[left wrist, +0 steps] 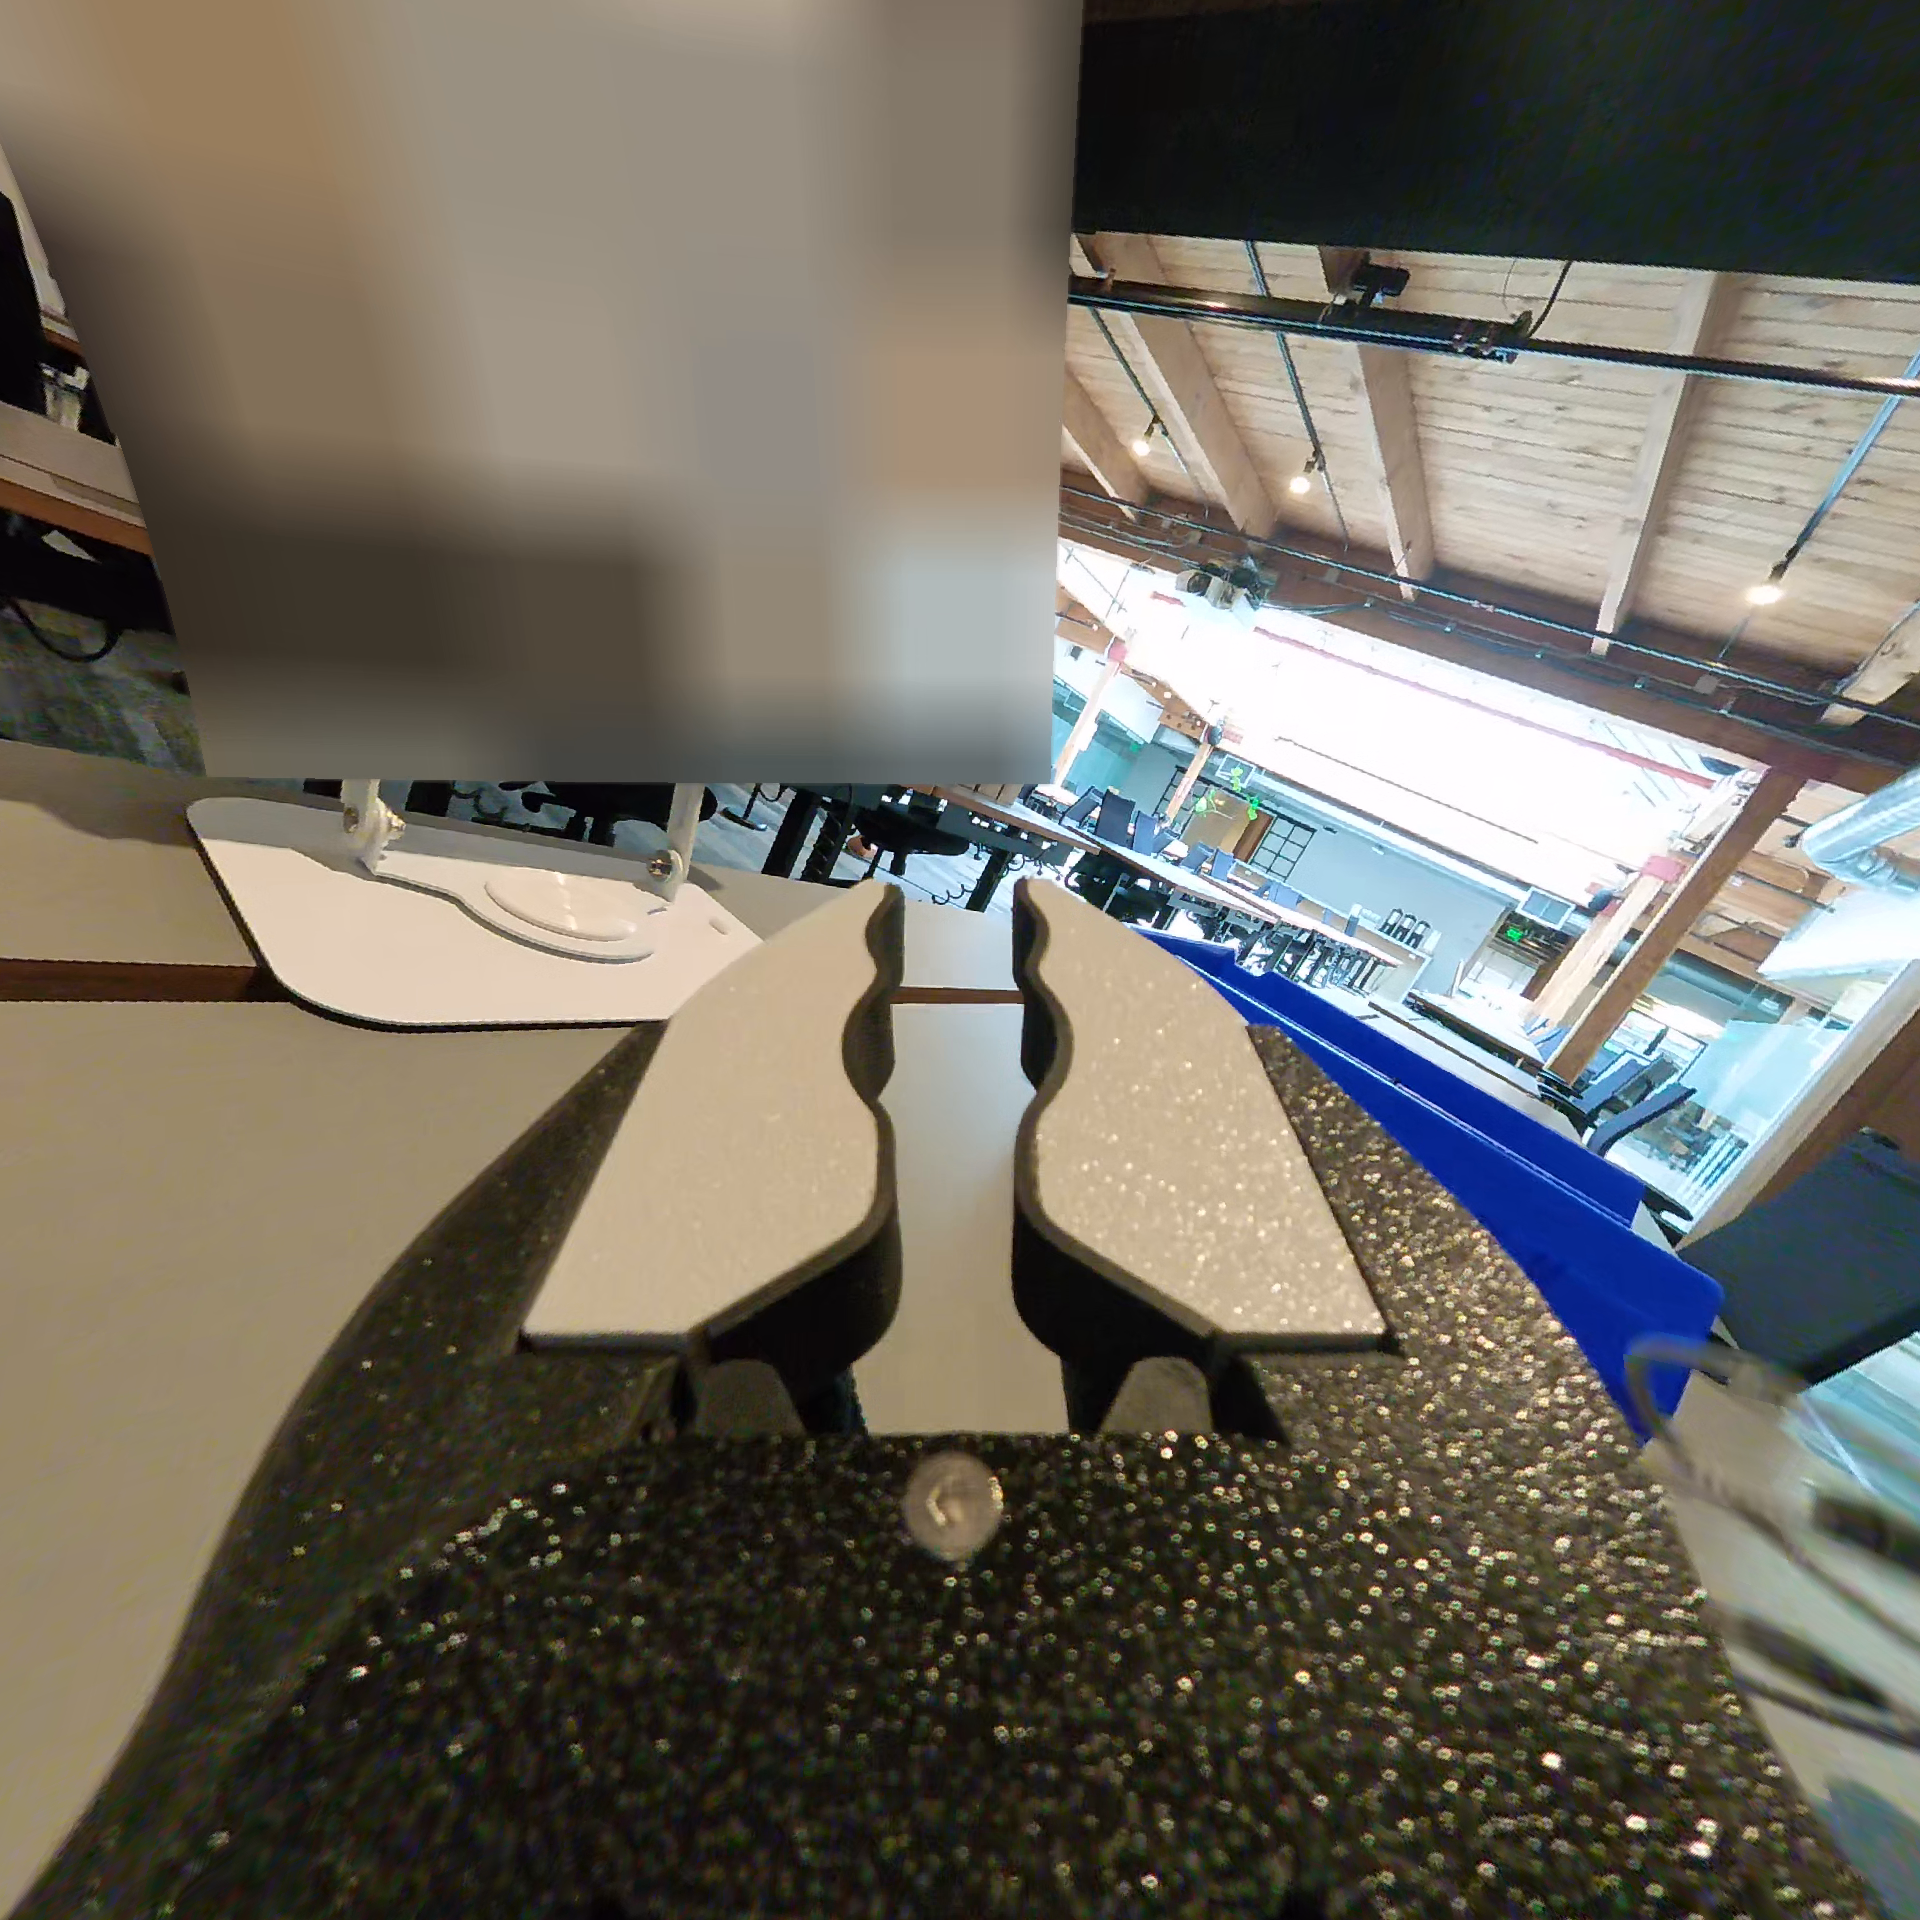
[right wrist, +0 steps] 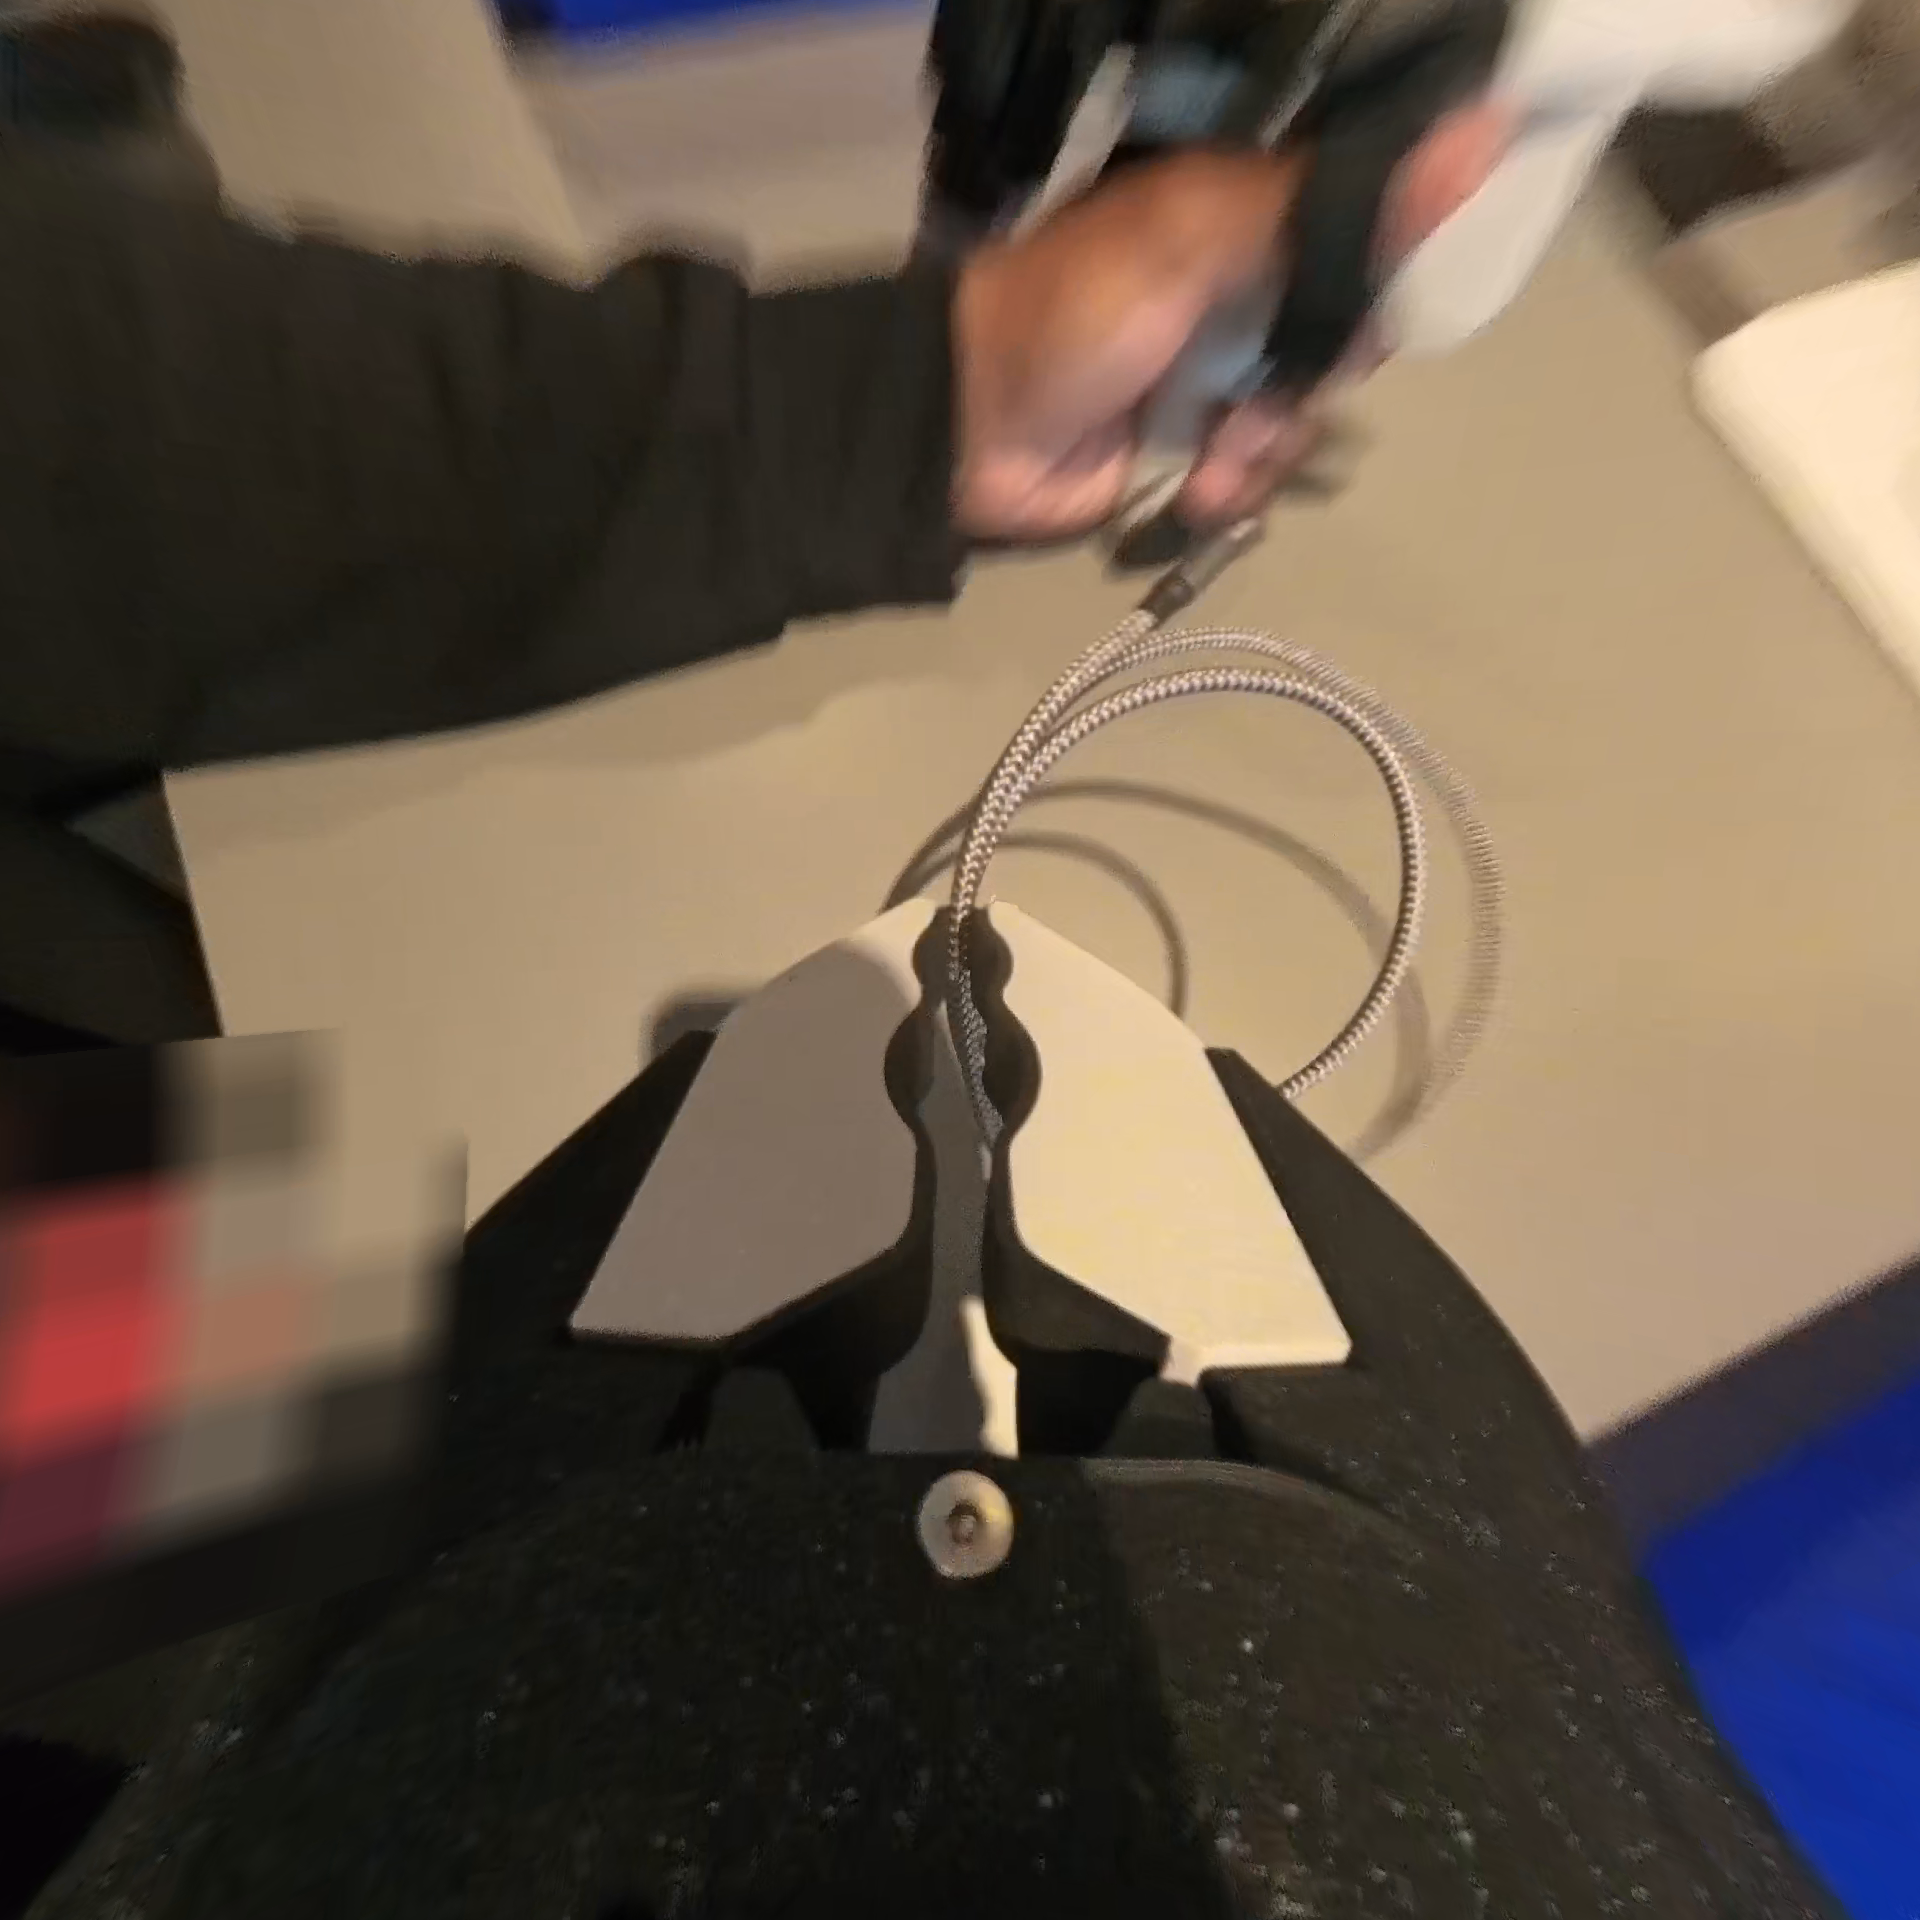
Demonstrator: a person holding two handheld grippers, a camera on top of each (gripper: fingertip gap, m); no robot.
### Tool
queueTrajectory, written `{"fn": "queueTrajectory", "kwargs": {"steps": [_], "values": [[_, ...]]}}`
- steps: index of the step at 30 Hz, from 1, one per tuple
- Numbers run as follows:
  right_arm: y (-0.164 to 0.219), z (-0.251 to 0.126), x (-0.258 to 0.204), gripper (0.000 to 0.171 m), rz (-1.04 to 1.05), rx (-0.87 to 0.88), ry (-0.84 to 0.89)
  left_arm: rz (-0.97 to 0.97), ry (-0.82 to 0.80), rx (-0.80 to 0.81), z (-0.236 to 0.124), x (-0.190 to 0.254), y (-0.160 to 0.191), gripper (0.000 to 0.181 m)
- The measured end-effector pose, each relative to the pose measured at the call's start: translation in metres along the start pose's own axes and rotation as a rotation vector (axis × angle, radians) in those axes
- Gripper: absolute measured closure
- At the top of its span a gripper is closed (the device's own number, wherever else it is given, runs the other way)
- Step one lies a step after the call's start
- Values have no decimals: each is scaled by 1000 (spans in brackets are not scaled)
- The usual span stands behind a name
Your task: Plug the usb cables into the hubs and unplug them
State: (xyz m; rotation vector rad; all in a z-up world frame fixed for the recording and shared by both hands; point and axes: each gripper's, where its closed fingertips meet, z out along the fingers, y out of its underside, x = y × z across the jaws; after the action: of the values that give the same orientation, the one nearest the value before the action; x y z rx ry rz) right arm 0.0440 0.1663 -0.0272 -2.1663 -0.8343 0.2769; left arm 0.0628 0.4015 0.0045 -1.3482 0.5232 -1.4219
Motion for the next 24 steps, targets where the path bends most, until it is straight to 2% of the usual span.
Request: {"fn": "queueTrajectory", "kwargs": {"steps": [4,9,12,14,16,19,21,24], "values": [[-36,-53,27,168,8,208,103,-1,1,1,0,0,0,162],[-68,-149,57,168,8,443,270,0,1,-2,0,0,0,162],[-59,-197,74,168,-2,434,412,-1,2,-2,0,0,0,162],[-40,-215,89,168,-6,361,527,-3,2,-4,0,0,1,162],[-12,-223,105,168,-4,260,643,-2,2,-6,0,0,1,162],[37,-214,125,168,36,113,745,6,3,-6,0,1,1,162],[67,-201,135,167,79,58,763,10,4,-4,0,2,1,162],[99,-179,148,168,164,66,740,12,4,2,-1,2,1,162]]}}
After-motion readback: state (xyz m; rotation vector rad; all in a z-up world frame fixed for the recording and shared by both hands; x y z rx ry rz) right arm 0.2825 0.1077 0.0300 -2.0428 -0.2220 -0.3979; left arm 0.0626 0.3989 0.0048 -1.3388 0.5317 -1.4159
